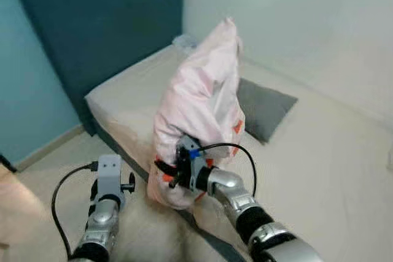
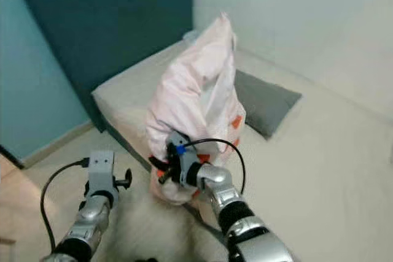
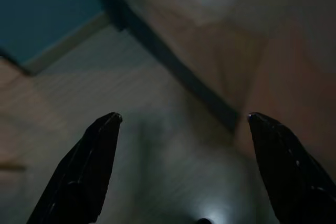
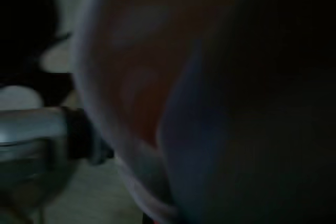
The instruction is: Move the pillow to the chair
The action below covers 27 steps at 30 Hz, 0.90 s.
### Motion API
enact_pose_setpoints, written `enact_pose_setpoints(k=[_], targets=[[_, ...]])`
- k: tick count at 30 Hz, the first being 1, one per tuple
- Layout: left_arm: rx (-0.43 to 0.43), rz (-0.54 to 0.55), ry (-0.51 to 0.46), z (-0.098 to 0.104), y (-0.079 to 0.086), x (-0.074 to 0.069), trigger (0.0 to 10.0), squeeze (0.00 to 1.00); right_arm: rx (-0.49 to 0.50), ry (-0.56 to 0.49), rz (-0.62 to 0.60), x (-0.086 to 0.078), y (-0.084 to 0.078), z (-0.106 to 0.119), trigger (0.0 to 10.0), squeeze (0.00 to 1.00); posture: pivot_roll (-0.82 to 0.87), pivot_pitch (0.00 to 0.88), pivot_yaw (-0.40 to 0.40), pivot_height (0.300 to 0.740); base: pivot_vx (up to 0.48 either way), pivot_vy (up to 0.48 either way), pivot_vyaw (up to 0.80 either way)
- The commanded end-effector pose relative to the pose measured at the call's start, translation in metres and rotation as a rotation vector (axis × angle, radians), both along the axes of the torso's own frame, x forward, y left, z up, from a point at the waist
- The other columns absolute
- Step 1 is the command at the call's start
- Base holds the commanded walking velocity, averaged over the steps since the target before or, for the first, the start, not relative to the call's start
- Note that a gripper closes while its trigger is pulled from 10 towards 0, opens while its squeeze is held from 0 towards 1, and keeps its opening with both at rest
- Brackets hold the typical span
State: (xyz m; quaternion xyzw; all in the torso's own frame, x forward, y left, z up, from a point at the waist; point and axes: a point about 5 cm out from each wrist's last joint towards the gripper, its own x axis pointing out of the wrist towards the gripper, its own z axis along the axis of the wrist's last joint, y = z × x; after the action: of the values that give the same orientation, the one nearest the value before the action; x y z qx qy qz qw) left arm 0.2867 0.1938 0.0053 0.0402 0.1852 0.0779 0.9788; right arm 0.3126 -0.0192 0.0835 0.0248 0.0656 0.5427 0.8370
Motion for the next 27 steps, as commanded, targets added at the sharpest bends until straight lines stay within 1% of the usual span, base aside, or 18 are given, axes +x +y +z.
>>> enact_pose_setpoints(k=[1, 5, 7, 10, 13, 17, 19, 22, 23, 24, 25, 27], targets=[[0.012, -0.015, 0.045, -0.008, -0.003, -0.006, 10.0, 0.0, 0.065, 0.055, 0.062, -0.009, 0.015, -0.002, 10.0, 0.0, -0.02, 0.114, -0.069, 0.74, 0.0, 0.0, 0.76], [0.008, -0.003, 0.049, -0.01, -0.002, -0.008, 10.0, 0.0, 0.098, 0.075, 0.075, -0.009, 0.013, 0.0, 10.0, 0.0, -0.02, 0.111, -0.069, 0.74, 0.0, 0.0, 0.76], [0.009, 0.0, 0.052, -0.01, -0.002, -0.008, 10.0, 0.0, 0.113, 0.09, 0.119, -0.012, 0.013, -0.001, 10.0, 0.0, -0.02, 0.11, -0.067, 0.74, 0.0, 0.0, 0.76], [0.011, 0.003, 0.056, -0.011, -0.002, -0.009, 10.0, 0.0, 0.104, 0.112, 0.199, -0.02, 0.013, -0.005, 10.0, 0.0, -0.02, 0.111, -0.066, 0.74, 0.0, 0.0, 0.76], [0.012, 0.002, 0.057, -0.011, -0.002, -0.009, 10.0, 0.0, 0.101, 0.118, 0.219, -0.022, 0.012, -0.007, 10.0, 0.0, -0.02, 0.111, -0.064, 0.74, 0.0, 0.0, 0.76], [0.016, 0.005, 0.065, -0.012, -0.001, -0.01, 10.0, 0.0, 0.11, 0.15, 0.276, -0.028, 0.008, -0.01, 10.0, 0.0, -0.01, 0.103, -0.065, 0.74, 0.0, 0.0, 0.76], [0.017, 0.005, 0.066, -0.013, -0.001, -0.01, 10.0, 0.0, 0.11, 0.151, 0.281, -0.028, 0.008, -0.01, 10.0, 0.0, -0.01, 0.103, -0.065, 0.74, 0.0, 0.0, 0.76], [0.02, 0.007, 0.067, -0.012, 0.0, -0.01, 10.0, 0.0, 0.096, 0.143, 0.221, -0.021, 0.003, -0.008, 10.0, 0.0, -0.01, 0.121, -0.065, 0.74, 0.0, 0.0, 0.76], [0.015, 0.014, 0.067, -0.012, 0.001, -0.01, 10.0, 0.0, 0.093, 0.14, 0.171, -0.015, -0.001, -0.007, 10.0, 0.0, -0.01, 0.121, -0.065, 0.74, 0.0, 0.0, 0.76], [0.015, 0.014, 0.067, -0.012, 0.001, -0.01, 10.0, 0.0, 0.093, 0.14, 0.171, -0.015, -0.001, -0.007, 10.0, 0.0, -0.01, 0.121, -0.065, 0.74, 0.0, 0.0, 0.76], [0.016, 0.018, 0.066, -0.012, 0.001, -0.01, 10.0, 0.0, 0.101, 0.141, 0.091, -0.008, -0.006, -0.005, 10.0, 0.0, -0.01, 0.121, -0.065, 0.74, 0.0, 0.0, 0.76], [0.017, 0.02, 0.066, -0.012, 0.001, -0.01, 10.0, 0.0, 0.134, 0.139, 0.047, -0.003, -0.009, 0.0, 10.0, 0.0, -0.01, 0.121, -0.065, 0.74, 0.0, 0.0, 0.76]])
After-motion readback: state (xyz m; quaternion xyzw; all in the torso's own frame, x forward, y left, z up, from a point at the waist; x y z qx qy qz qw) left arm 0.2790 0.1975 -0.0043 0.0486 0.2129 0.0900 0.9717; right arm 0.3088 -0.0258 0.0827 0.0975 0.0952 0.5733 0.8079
